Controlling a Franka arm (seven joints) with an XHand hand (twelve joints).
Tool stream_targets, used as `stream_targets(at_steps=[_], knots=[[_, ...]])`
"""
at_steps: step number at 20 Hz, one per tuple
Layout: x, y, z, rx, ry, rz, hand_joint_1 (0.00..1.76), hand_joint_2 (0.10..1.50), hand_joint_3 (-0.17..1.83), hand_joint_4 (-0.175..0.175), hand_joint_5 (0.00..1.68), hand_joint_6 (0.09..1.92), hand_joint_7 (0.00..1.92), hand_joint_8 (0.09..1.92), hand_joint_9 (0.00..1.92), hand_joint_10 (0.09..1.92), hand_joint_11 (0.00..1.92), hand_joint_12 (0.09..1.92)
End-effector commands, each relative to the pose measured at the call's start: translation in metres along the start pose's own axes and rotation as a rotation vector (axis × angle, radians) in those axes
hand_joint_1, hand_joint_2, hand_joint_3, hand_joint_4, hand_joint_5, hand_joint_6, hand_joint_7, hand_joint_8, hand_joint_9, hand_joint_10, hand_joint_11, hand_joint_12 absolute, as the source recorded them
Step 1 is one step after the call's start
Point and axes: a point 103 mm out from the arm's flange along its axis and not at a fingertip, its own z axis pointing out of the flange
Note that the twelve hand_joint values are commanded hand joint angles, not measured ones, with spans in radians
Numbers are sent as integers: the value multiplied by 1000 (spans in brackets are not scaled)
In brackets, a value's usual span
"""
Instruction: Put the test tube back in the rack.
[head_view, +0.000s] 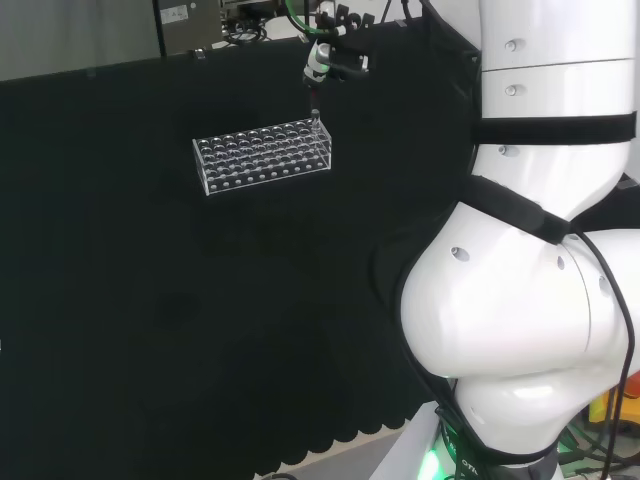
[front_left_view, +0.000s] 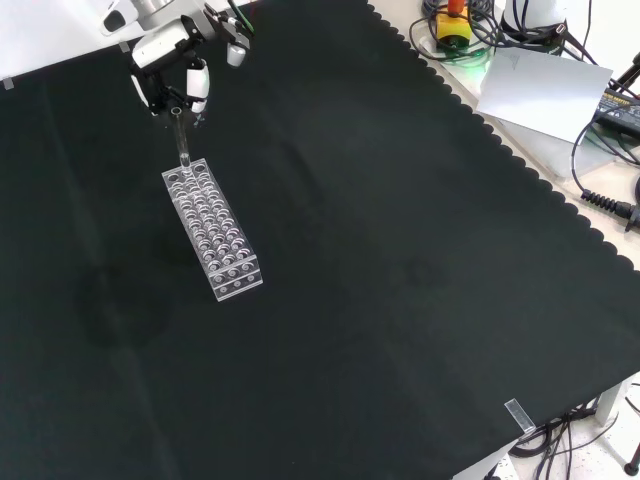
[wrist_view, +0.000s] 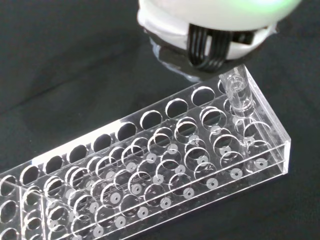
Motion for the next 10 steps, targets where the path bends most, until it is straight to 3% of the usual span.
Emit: stream_targets(at_steps=[1, 10], knots=[[-2, 1, 1, -1, -6, 8, 1439, 651, 588, -175, 1416, 87, 1427, 562, 1317, 706, 1268, 879], [-3, 7, 6, 16, -16, 11, 1439, 650, 589, -175, 1417, 87, 1427, 562, 1318, 706, 1268, 880]])
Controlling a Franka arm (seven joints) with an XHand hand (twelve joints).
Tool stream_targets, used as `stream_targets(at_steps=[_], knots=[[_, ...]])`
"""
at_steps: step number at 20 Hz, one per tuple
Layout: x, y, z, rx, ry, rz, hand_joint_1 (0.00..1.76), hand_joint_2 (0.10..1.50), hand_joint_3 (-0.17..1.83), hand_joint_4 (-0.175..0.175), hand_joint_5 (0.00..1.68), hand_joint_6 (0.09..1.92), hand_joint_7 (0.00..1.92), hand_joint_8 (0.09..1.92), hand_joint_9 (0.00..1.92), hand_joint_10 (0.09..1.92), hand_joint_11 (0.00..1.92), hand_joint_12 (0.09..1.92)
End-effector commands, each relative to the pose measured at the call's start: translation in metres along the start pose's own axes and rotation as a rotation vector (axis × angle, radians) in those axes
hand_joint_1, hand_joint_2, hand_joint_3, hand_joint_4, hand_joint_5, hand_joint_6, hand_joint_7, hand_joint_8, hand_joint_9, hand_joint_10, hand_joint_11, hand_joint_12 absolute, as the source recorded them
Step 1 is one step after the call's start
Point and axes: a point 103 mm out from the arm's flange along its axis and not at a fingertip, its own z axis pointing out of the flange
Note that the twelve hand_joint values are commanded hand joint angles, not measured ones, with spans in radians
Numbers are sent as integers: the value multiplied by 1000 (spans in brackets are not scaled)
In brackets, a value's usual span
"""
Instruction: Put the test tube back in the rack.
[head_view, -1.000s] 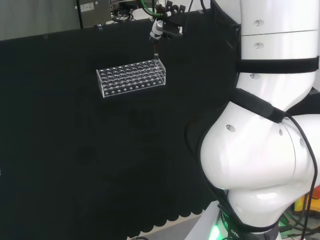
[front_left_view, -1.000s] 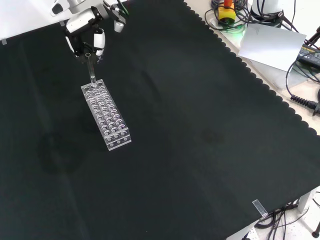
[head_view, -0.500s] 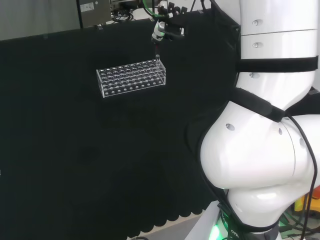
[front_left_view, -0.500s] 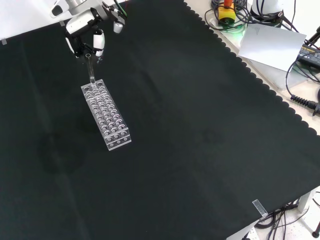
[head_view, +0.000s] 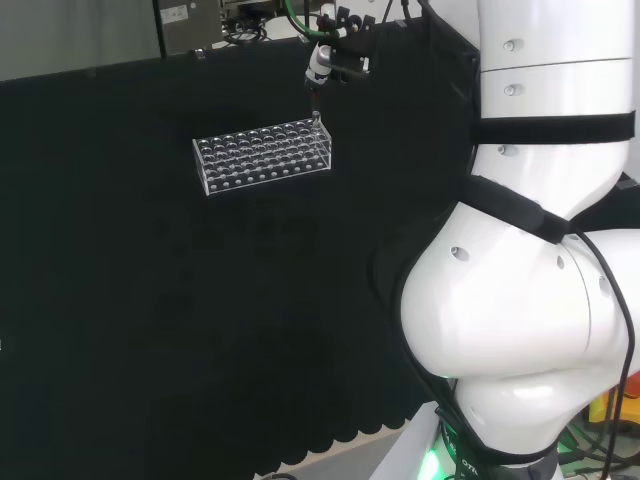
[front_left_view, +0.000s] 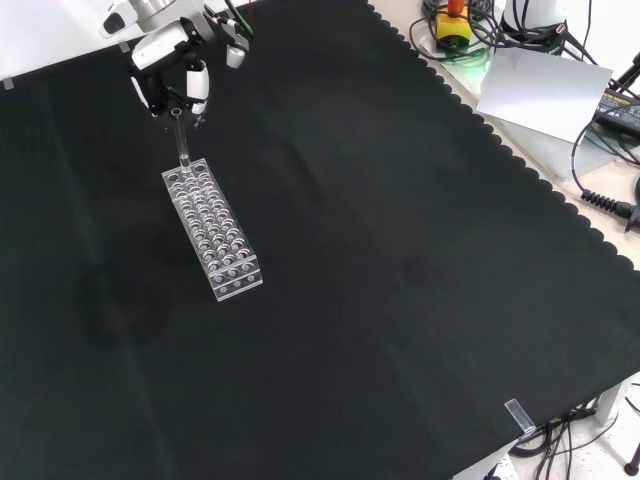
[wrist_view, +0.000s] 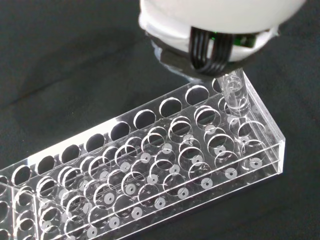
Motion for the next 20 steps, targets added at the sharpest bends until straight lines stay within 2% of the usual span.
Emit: stream_targets(at_steps=[1, 10, 20], knots=[[-1, 4, 4, 11, -10, 4, 1439, 650, 589, -175, 1417, 87, 1427, 562, 1318, 706, 1268, 880], [-1, 14, 11, 20, -2, 16, 1439, 650, 590, -175, 1417, 87, 1427, 563, 1318, 706, 1268, 881], [-2, 21, 23, 39, -8, 9, 1439, 650, 591, -175, 1417, 87, 1427, 563, 1318, 707, 1268, 881]])
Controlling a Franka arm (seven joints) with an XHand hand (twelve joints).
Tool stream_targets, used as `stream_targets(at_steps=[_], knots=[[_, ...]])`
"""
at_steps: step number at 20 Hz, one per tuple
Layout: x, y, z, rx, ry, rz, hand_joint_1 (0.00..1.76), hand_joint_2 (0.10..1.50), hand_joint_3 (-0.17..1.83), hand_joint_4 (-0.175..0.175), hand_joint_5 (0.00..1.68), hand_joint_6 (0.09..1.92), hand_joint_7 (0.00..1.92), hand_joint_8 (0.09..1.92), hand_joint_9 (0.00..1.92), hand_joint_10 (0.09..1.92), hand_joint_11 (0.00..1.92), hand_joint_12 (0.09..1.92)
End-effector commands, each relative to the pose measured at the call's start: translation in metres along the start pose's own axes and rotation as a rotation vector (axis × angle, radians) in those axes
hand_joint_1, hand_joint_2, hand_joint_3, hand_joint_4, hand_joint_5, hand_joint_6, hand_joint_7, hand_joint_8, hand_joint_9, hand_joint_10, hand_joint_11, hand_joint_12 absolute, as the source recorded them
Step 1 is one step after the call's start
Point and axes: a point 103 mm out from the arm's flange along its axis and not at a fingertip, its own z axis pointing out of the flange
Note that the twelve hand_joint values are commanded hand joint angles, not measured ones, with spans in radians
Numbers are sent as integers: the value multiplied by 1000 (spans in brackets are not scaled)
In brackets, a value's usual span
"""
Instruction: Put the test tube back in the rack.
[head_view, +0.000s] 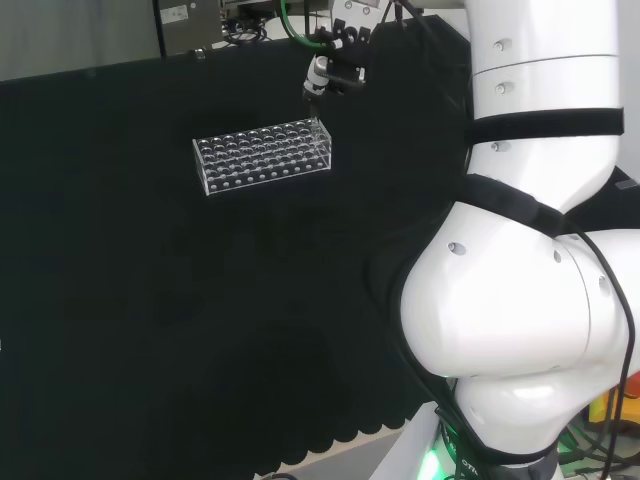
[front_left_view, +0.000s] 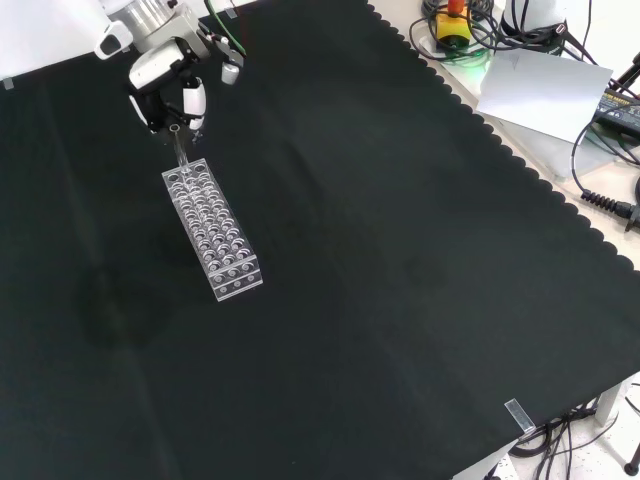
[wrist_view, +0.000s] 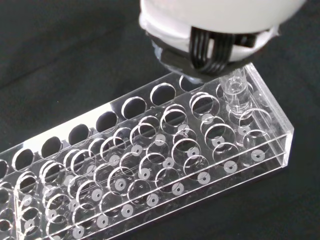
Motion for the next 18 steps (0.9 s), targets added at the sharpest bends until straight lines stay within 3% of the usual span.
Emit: stream_targets(at_steps=[1, 18], knots=[[1, 0, 2, 5, -5, -2, 1439, 650, 591, -175, 1417, 87, 1427, 563, 1318, 707, 1267, 881], [-11, 4, 29, 51, -10, 19, 1439, 650, 590, -175, 1418, 87, 1427, 564, 1317, 706, 1267, 883]])
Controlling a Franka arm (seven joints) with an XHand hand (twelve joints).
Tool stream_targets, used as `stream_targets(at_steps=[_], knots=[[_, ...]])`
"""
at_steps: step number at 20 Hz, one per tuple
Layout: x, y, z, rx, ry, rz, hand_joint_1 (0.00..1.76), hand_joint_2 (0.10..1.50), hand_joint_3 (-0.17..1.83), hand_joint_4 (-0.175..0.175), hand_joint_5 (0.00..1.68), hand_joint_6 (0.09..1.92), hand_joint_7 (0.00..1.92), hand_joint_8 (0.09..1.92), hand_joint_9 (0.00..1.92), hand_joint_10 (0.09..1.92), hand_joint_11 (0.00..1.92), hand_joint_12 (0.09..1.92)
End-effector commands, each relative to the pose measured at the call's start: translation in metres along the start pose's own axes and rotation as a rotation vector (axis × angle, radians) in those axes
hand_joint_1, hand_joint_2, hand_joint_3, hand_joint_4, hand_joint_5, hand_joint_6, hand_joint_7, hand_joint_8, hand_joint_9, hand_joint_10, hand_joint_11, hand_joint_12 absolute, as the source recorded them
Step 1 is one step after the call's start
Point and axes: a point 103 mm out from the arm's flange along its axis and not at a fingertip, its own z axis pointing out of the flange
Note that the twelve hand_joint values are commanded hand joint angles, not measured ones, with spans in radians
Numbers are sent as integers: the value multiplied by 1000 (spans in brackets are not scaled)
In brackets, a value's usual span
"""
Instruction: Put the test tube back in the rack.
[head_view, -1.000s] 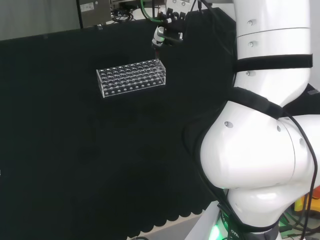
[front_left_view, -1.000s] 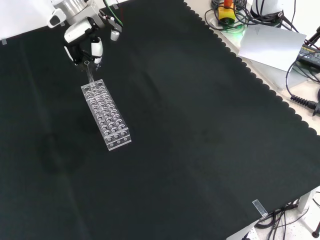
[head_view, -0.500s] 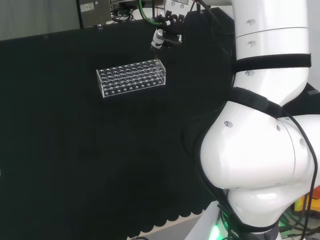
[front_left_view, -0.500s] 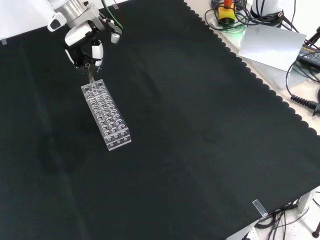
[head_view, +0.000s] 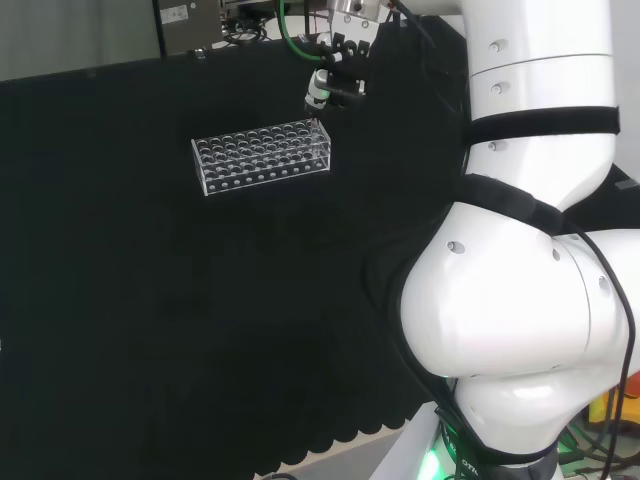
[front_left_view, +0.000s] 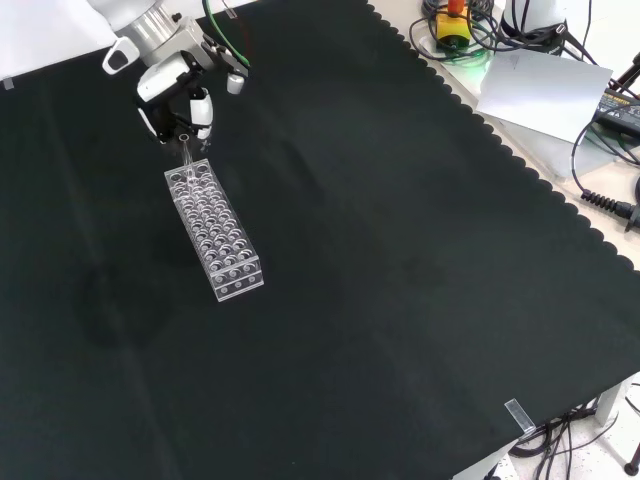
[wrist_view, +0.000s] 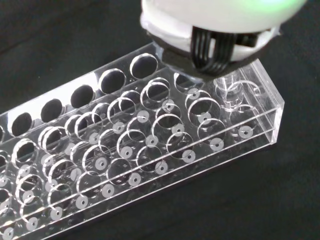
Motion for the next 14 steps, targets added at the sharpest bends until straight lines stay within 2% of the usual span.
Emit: stream_targets(at_steps=[1, 5, 7, 8, 9, 11, 12, 14], knots=[[-3, 2, 10, 14, 1, 1, 1439, 650, 590, -175, 1418, 87, 1427, 564, 1317, 706, 1267, 883], [-4, 3, 11, 32, 5, -4, 1439, 651, 589, -175, 1418, 87, 1426, 564, 1317, 706, 1266, 883], [-3, 5, 11, 91, 7, -21, 1437, 668, 571, -175, 1411, 87, 1394, 614, 1301, 739, 1252, 897], [-3, 6, 11, 132, 11, -27, 1432, 729, 468, -175, 1398, 87, 1378, 611, 1267, 758, 1213, 965], [-3, 8, 11, 167, 25, -31, 1421, 754, 420, -175, 1299, 87, 1353, 581, 1249, 775, 1097, 1094], [-4, 9, 9, 189, 45, -41, 1297, 657, 547, -148, 949, 87, 1034, 723, 1101, 831, 862, 1298], [-4, 9, 8, 195, 51, -47, 1247, 604, 621, -128, 783, 87, 850, 812, 993, 856, 779, 1351], [-3, 9, 6, 217, 45, -57, 1187, 543, 698, -102, 605, 87, 598, 919, 826, 893, 682, 1402]])
